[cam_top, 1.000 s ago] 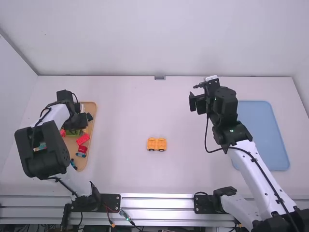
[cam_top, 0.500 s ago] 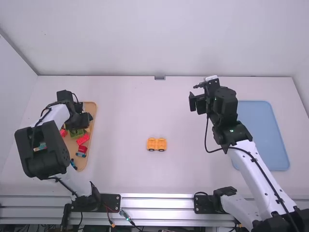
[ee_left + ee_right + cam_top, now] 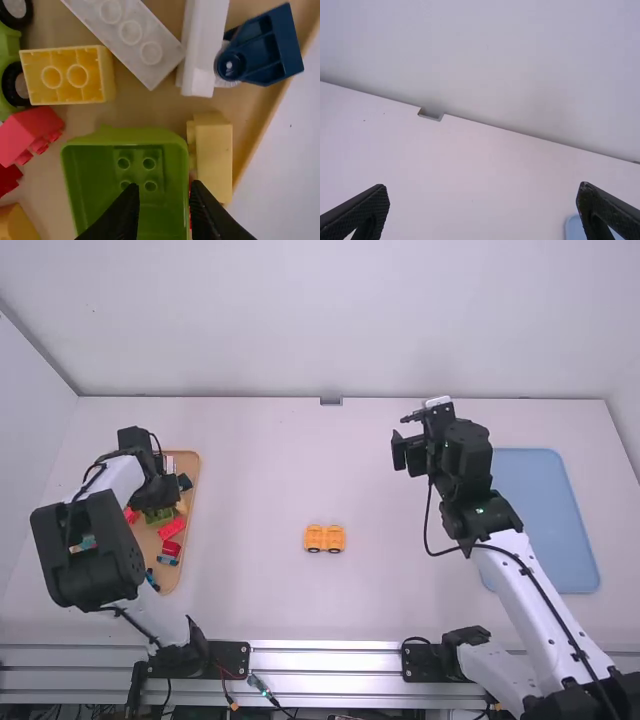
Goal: Assemble lego blocks to make yellow taxi
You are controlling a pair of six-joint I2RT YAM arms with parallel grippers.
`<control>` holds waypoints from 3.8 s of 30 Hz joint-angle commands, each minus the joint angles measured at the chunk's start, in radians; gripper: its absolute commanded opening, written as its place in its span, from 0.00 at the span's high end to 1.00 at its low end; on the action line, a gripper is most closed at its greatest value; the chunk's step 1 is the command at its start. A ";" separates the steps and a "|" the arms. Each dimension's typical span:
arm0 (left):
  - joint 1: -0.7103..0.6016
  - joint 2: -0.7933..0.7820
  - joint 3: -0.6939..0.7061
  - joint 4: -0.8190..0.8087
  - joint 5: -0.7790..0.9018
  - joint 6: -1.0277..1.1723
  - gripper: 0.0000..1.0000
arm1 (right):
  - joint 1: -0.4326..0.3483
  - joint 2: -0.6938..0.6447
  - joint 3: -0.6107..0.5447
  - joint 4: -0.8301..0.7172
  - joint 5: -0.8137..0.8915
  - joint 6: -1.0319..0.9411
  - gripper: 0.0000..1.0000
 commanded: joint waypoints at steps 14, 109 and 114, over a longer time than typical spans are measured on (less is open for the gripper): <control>-0.015 0.006 0.062 -0.084 0.193 -0.031 0.53 | 0.004 0.010 -0.005 -0.004 0.005 0.006 0.01; -0.019 0.006 -0.254 0.410 0.109 0.024 0.90 | 0.004 0.010 -0.005 -0.014 -0.029 0.010 0.01; -0.020 0.002 -0.209 0.377 0.109 0.022 0.93 | 0.004 0.010 -0.005 -0.010 -0.114 0.010 0.01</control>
